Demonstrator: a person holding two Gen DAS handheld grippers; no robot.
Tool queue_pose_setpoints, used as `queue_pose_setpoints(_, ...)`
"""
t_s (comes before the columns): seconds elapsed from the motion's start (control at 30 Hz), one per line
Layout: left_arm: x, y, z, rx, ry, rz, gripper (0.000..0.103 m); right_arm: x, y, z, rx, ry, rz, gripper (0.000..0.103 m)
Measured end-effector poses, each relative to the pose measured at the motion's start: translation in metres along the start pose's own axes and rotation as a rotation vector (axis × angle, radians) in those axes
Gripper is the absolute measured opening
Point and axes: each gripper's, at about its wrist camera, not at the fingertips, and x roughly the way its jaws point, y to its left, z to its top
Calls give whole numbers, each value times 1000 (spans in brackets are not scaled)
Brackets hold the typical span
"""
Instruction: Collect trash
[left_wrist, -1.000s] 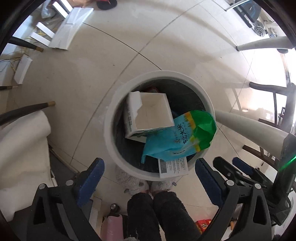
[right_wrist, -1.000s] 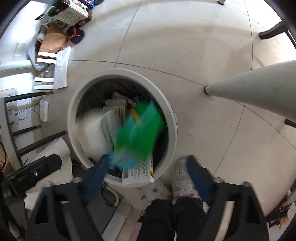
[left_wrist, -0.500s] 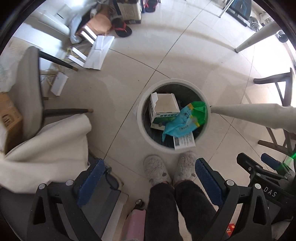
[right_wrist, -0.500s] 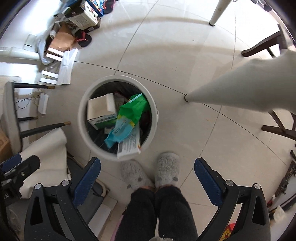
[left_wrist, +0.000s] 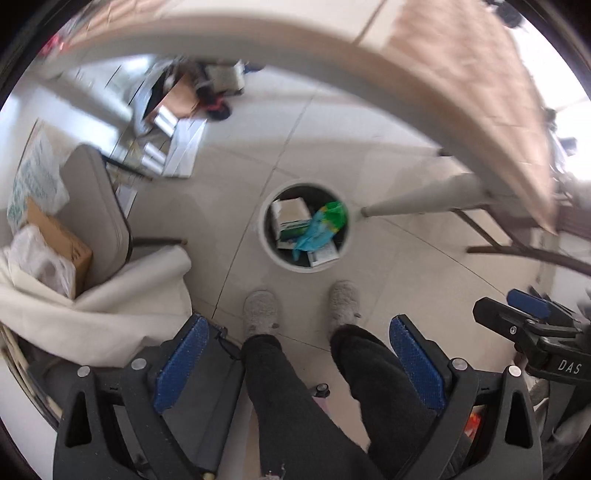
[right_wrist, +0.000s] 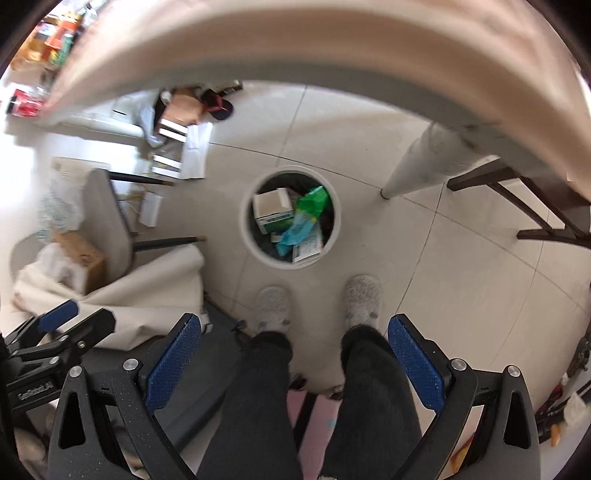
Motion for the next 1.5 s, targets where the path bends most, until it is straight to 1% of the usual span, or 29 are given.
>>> queue_pose_setpoints(0.1,-42,-3,-4,81,-27,-54,100,-56,15,-23,21,-29,42,102)
queue_pose_setpoints(0.2,-85,-3,-8,148,-64,-111,100,-101,32,-45,46,-66,72,102)
queue_pose_setpoints(0.33,-135,0,-14,229,-109,-193,100,-166,58,-77,81,-165,99,102)
queue_pose_setpoints(0.37,-146,0,-15,247,-116,-218,101,-181,65,-86,88,-190,99,102)
queue_pose_setpoints(0.47,-174,4,-21,294,-135,-256,103,-220,86,-114,110,-261,97,102)
queue_pose_setpoints(0.57,-197,6,-28,333,-143,-286,103,-249,103,-142,146,-301,105,103)
queue_pose_setpoints(0.63,-210,9,-33,349,-154,-294,103,-262,112,-158,171,-315,115,103)
queue_pose_setpoints(0.73,-225,11,-40,356,-150,-319,103,-279,121,-177,203,-327,122,103)
queue_pose_setpoints(0.87,-244,16,-49,366,-148,-334,103,-287,134,-196,215,-335,135,103)
queue_pose_setpoints(0.9,-247,17,-51,369,-151,-332,103,-284,134,-196,216,-333,143,103)
queue_pose_setpoints(1.07,-257,17,-61,382,-165,-322,103,-295,138,-207,202,-336,165,103)
queue_pose_setpoints(1.5,-266,26,-77,404,-182,-327,103,-304,147,-214,175,-344,160,103)
